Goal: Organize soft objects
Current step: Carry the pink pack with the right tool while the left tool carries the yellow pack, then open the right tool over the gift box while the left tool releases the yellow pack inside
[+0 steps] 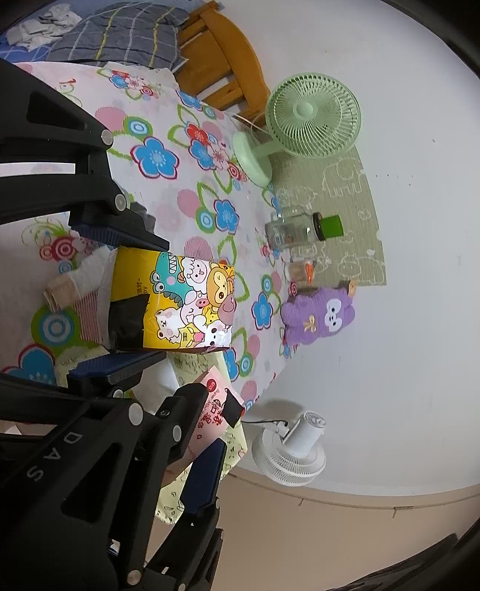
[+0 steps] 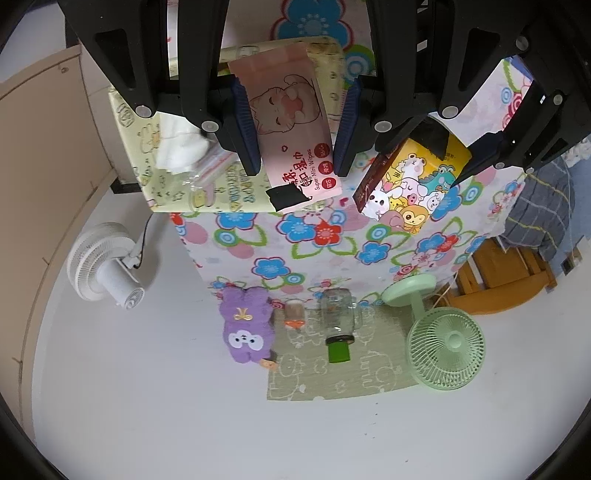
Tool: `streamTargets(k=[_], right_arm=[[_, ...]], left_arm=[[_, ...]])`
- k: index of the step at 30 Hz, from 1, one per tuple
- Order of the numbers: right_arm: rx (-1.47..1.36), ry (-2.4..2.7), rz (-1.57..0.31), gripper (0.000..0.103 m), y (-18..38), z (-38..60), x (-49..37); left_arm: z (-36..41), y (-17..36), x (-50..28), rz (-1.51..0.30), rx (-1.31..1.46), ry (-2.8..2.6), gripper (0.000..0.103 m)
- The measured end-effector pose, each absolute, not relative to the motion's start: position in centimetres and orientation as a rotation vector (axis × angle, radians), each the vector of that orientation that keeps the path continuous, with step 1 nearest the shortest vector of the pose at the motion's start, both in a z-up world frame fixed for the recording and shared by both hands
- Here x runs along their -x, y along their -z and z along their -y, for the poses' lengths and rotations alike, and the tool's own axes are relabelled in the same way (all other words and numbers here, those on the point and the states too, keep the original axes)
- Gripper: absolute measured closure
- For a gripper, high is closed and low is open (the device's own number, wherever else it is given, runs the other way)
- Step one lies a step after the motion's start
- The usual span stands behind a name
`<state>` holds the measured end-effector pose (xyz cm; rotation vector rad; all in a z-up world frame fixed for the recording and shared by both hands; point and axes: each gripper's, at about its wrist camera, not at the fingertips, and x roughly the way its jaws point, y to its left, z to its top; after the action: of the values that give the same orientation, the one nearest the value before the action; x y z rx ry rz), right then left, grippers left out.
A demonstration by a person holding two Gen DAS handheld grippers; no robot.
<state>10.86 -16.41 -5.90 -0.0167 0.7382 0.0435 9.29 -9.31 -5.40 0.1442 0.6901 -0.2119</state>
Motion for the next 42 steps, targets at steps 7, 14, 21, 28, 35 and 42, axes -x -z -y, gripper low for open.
streamTargets(k=[7, 14, 21, 28, 35, 42], right_arm=[[0.012, -0.024, -0.729, 0.059, 5.8, 18.2, -10.7], [0.016, 0.001, -0.724, 0.059, 6.1, 20.0, -10.9], [0.003, 0.009, -0.731, 0.059, 6.8, 21.7, -11.4], [-0.029, 0.003, -0.751, 0.059, 7.7, 23.4, -12.1], [-0.054, 0.006, -0.768, 0.059, 8.5, 24.7, -12.6], [-0.073, 0.008, -0.795, 0.059, 9.5, 25.3, -13.4]], left_arm=[[11.2, 5.2, -9.4, -0.686, -0.158, 0.233, 0.052], [13.1, 5.6, -10.0, -0.694, -0.163, 0.258, 0.051], [14.9, 6.2, -10.7, -0.712, -0.168, 0.290, 0.051], [16.3, 7.2, -11.8, -0.743, -0.166, 0.297, 0.051], [17.5, 8.0, -12.7, -0.758, -0.178, 0.308, 0.050], [17.9, 8.8, -13.4, -0.781, -0.182, 0.318, 0.037]])
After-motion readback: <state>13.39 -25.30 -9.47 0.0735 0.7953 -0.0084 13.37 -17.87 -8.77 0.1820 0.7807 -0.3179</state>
